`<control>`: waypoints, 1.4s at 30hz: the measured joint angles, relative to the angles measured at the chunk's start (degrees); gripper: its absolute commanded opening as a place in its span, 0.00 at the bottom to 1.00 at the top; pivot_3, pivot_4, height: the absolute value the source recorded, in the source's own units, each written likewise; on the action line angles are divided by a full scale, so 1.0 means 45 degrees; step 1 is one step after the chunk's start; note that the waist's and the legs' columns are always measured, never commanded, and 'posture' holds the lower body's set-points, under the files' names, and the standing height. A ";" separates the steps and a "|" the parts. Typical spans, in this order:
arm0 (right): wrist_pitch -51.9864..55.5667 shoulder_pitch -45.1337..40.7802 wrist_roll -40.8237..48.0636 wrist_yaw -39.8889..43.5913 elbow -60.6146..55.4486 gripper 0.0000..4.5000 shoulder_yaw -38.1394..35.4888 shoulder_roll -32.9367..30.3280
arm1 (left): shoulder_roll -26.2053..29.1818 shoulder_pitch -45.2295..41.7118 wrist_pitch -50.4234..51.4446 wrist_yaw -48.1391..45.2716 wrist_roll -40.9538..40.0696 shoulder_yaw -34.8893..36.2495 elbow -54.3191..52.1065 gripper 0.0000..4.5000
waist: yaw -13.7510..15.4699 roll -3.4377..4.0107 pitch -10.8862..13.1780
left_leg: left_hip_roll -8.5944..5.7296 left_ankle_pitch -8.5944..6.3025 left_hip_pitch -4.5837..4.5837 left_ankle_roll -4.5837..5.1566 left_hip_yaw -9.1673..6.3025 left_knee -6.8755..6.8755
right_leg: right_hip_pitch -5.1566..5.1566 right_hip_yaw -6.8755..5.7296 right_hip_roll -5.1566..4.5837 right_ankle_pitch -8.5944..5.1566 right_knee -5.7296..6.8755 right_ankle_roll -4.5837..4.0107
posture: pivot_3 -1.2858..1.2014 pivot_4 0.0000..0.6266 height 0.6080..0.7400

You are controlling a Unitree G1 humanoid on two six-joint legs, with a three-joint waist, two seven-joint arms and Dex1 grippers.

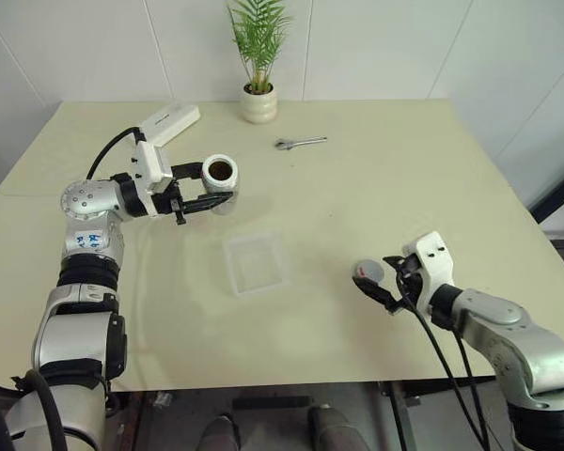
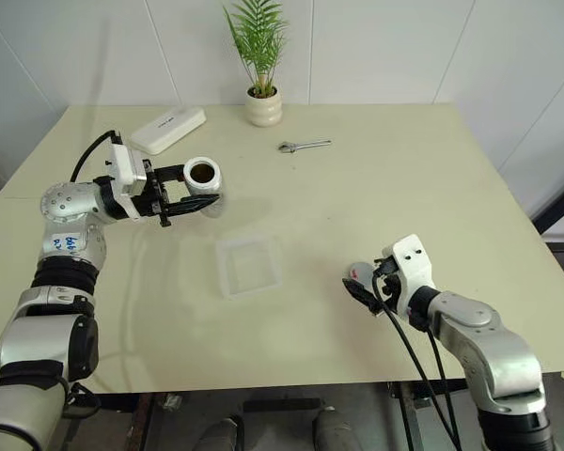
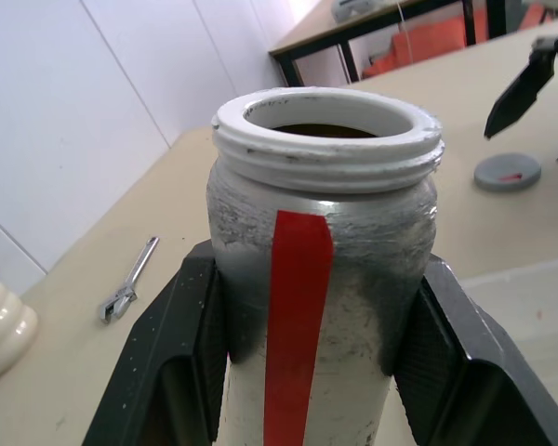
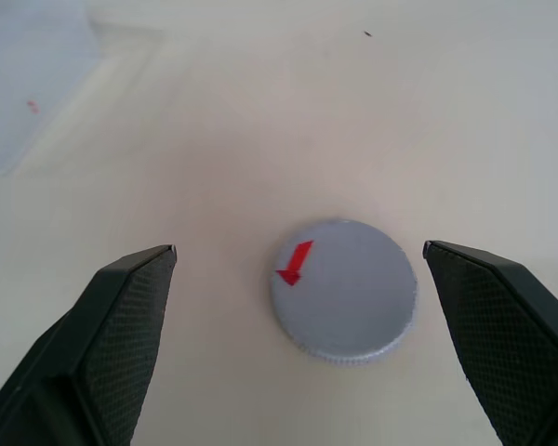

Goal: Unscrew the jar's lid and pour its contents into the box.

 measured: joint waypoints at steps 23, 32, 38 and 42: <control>-0.0437 0.0886 0.6461 0.3179 -0.2390 1.00 -0.3525 -0.3858 | 0.1522 -0.3058 -1.1338 1.2122 1.4461 -0.5529 0.1483 0.44 | 0.0389 -0.0016 0.0008 | -0.0002 0.0002 0.0002 0.0004 0.0015 0.0029 | 0.0034 0.0028 0.0005 0.0045 -0.0049 0.0045 | 0.52 0.24 1.00; -0.0809 0.0676 0.6216 0.2687 -0.2256 1.00 -0.2606 -0.3854 | 0.2997 -0.4191 -0.9107 2.2881 2.2257 -1.0504 -0.1853 0.44 | 0.0559 -0.0025 0.0012 | -0.0003 -0.0001 -0.0001 -0.0002 0.0029 0.0028 | 0.0029 0.0036 0.0004 0.0045 -0.0048 0.0049 | 0.52 0.24 1.00; -0.0934 0.0316 0.6131 0.2606 -0.1934 1.00 -0.2188 -0.3854 | 0.3162 -0.4523 -0.6293 2.7999 2.5302 -1.3227 -0.3229 0.44 | 0.0586 -0.0038 0.0019 | -0.0004 0.0001 -0.0002 -0.0005 0.0029 0.0031 | 0.0028 0.0034 0.0004 0.0048 -0.0045 0.0053 | 0.52 0.24 1.00; -0.1095 0.0217 0.6077 0.2604 -0.1915 1.00 -0.2028 -0.3853 | 0.3166 -0.4537 -0.5058 2.9372 2.5850 -1.3778 -0.3727 0.44 | 0.0564 -0.0039 0.0020 | -0.0004 0.0001 -0.0002 -0.0006 0.0032 0.0028 | 0.0019 0.0034 0.0004 0.0047 -0.0037 0.0053 | 0.52 0.24 1.00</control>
